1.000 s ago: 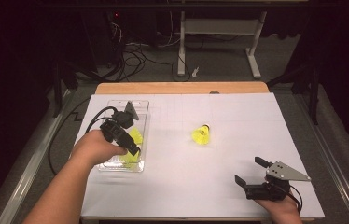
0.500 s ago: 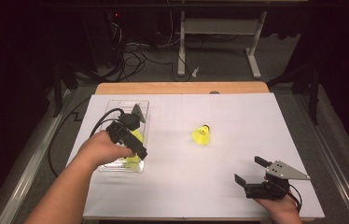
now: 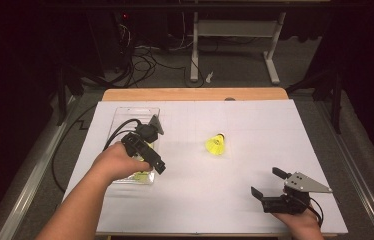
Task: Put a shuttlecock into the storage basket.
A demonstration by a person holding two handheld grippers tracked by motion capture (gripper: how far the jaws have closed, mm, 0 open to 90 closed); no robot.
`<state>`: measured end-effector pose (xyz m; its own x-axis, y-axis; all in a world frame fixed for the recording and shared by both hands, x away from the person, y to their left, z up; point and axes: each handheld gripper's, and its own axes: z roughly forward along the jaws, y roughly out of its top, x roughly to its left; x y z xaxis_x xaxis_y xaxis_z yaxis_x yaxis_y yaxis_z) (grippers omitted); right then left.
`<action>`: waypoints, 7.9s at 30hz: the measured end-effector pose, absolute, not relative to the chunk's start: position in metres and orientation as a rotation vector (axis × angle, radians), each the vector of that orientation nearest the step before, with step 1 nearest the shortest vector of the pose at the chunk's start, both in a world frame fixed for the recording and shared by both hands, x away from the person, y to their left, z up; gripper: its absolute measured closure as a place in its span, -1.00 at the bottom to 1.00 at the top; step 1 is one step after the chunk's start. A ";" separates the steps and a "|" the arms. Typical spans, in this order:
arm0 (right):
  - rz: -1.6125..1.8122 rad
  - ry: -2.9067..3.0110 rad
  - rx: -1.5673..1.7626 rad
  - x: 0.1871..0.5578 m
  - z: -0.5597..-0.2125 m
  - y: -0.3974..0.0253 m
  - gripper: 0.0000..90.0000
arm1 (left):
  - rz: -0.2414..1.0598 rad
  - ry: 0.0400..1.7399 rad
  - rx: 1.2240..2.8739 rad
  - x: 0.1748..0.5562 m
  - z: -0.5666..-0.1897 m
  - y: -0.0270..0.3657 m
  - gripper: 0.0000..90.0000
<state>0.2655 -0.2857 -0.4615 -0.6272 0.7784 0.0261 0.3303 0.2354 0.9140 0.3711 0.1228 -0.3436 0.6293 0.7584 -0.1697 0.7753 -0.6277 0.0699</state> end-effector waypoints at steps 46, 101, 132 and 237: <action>1.282 2.030 1.072 0.334 -0.456 -0.211 -0.18 | -0.196 1.195 2.769 0.369 -0.353 0.082 -0.98; 1.077 2.034 1.131 0.382 -0.469 -0.170 1.00 | -0.218 1.163 2.729 0.367 -0.353 0.089 -0.98; 1.235 2.000 1.065 0.312 -0.435 -0.179 1.00 | -0.219 1.150 2.759 0.363 -0.360 0.084 -0.98; 1.378 2.098 0.955 0.267 -0.455 -0.149 1.00 | -0.231 1.009 2.761 0.350 -0.376 0.029 0.88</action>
